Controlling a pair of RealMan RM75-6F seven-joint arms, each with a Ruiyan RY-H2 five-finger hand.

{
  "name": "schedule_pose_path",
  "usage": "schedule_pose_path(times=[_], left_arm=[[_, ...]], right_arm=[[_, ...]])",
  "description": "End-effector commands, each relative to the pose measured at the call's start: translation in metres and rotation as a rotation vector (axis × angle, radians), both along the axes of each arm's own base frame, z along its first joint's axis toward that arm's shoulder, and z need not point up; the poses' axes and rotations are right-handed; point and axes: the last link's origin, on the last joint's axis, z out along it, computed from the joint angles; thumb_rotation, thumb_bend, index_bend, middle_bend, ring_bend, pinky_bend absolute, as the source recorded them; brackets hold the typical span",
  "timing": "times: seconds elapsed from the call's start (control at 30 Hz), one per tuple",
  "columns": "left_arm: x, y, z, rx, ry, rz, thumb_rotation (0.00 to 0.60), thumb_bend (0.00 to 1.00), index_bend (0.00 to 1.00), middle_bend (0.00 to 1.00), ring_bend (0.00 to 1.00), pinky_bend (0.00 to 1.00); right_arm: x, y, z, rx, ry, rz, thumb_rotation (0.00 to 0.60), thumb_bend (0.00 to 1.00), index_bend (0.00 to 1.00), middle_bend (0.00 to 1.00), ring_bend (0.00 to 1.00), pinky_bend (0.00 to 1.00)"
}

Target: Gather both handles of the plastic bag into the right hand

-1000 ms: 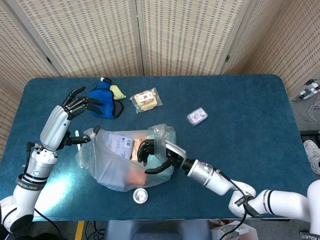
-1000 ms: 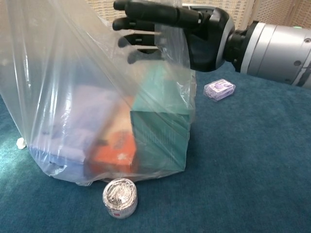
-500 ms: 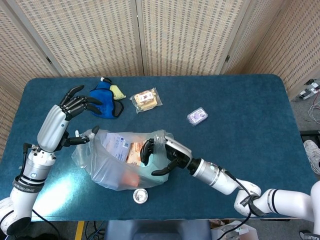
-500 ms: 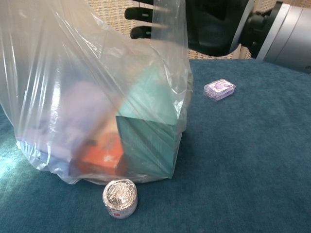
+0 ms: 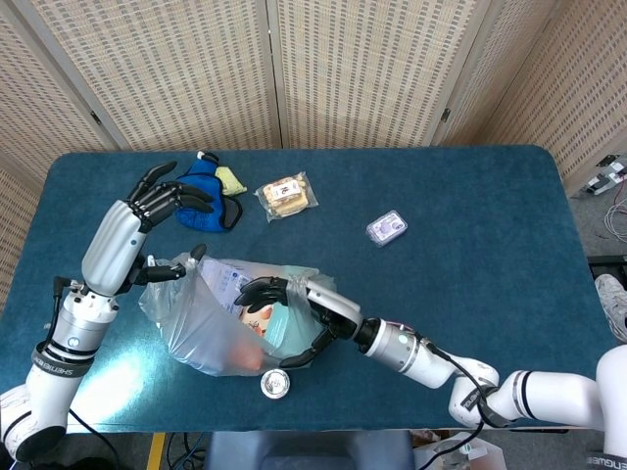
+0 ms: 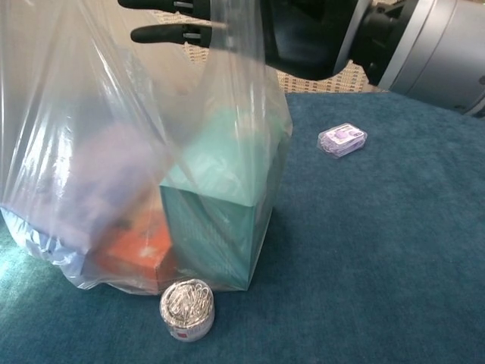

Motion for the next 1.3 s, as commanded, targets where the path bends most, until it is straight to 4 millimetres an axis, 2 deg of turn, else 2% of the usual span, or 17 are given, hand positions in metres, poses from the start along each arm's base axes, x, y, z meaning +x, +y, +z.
schedule_pose_path(times=[0.03, 0.27, 0.67, 1.3], left_arm=[[0.006, 0.001, -0.001, -0.011, 0.008, 0.001, 0.600, 0.33, 0.31, 0.31, 0.25, 0.06], [0.014, 0.001, -0.003, -0.024, 0.028, 0.004, 0.600, 0.33, 0.26, 0.29, 0.25, 0.06], [0.024, -0.001, -0.005, -0.046, 0.042, 0.001, 0.600, 0.32, 0.22, 0.27, 0.24, 0.06], [0.071, -0.001, -0.031, -0.106, 0.119, -0.066, 0.600, 0.31, 0.16, 0.25, 0.23, 0.06]], right_arm=[[0.006, 0.002, -0.003, -0.014, 0.004, 0.026, 0.600, 0.00, 0.14, 0.16, 0.13, 0.19], [0.009, 0.004, -0.005, -0.056, 0.018, 0.066, 0.600, 0.00, 0.00, 0.04, 0.01, 0.05], [0.007, 0.001, -0.005, -0.076, 0.034, 0.078, 0.600, 0.00, 0.00, 0.02, 0.00, 0.02], [0.009, -0.001, -0.006, -0.045, 0.010, 0.086, 0.600, 0.00, 0.00, 0.02, 0.00, 0.02]])
